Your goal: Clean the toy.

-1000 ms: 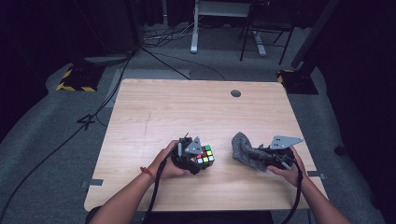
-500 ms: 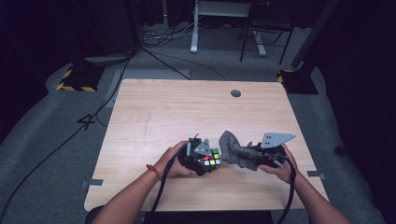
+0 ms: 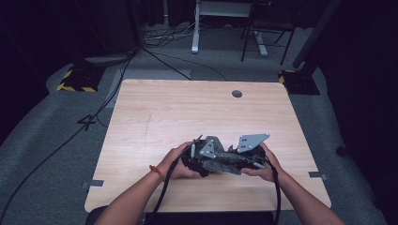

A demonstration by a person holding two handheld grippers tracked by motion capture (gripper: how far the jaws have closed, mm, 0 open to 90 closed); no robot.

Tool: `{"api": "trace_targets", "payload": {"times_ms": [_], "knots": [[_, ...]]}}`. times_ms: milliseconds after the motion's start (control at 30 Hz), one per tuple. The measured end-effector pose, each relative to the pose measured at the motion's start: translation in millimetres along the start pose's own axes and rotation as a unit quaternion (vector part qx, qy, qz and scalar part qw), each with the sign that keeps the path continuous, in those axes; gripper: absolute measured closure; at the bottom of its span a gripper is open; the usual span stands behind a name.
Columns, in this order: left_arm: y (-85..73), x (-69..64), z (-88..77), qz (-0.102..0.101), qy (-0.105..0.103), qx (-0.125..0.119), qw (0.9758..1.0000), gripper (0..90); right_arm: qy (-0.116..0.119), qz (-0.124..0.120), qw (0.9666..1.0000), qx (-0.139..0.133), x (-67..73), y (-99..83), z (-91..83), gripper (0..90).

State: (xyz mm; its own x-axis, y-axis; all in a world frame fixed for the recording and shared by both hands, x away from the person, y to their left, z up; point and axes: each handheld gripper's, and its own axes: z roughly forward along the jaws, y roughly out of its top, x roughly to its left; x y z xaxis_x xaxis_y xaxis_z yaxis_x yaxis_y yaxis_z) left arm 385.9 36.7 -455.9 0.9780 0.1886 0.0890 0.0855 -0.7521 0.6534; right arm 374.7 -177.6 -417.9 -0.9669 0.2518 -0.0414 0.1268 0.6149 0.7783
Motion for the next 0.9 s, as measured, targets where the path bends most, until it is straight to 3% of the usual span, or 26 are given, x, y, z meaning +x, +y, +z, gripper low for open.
{"api": "trace_targets", "payload": {"times_ms": [200, 300, 533, 667, 733, 900], "knots": [[-1.6, -3.4, -0.2, 0.003, 0.012, 0.015, 0.9998, 34.0, -0.024, -0.006, 0.9995, 0.020, 0.5, -0.9, 5.6, 75.4], [-3.1, -4.3, -3.4, 0.006, 0.008, 0.004, 0.9999, 34.0, -0.047, 0.002, 0.9986, 0.025, -5.0, -4.7, 1.0, 75.6], [-3.5, -7.7, -14.4, 0.006, 0.012, -0.020, 0.9997, 34.0, -0.066, 0.024, 0.9971, 0.029, -14.2, -21.5, -10.5, 75.8], [-3.6, -8.8, -24.2, -0.007, 0.037, -0.065, 0.9972, 33.9, -0.058, 0.038, 0.9971, 0.031, -18.1, -32.5, -11.4, 75.7], [-3.4, -8.9, -27.6, -0.008, 0.034, -0.082, 0.9960, 33.9, -0.045, 0.047, 0.9978, 0.016, -18.8, -34.8, -11.8, 75.7], [-1.5, -11.8, -23.1, 0.000, 0.042, -0.076, 0.9962, 33.9, -0.031, 0.040, 0.9983, -0.028, -11.8, -30.1, -13.7, 75.9]]}}
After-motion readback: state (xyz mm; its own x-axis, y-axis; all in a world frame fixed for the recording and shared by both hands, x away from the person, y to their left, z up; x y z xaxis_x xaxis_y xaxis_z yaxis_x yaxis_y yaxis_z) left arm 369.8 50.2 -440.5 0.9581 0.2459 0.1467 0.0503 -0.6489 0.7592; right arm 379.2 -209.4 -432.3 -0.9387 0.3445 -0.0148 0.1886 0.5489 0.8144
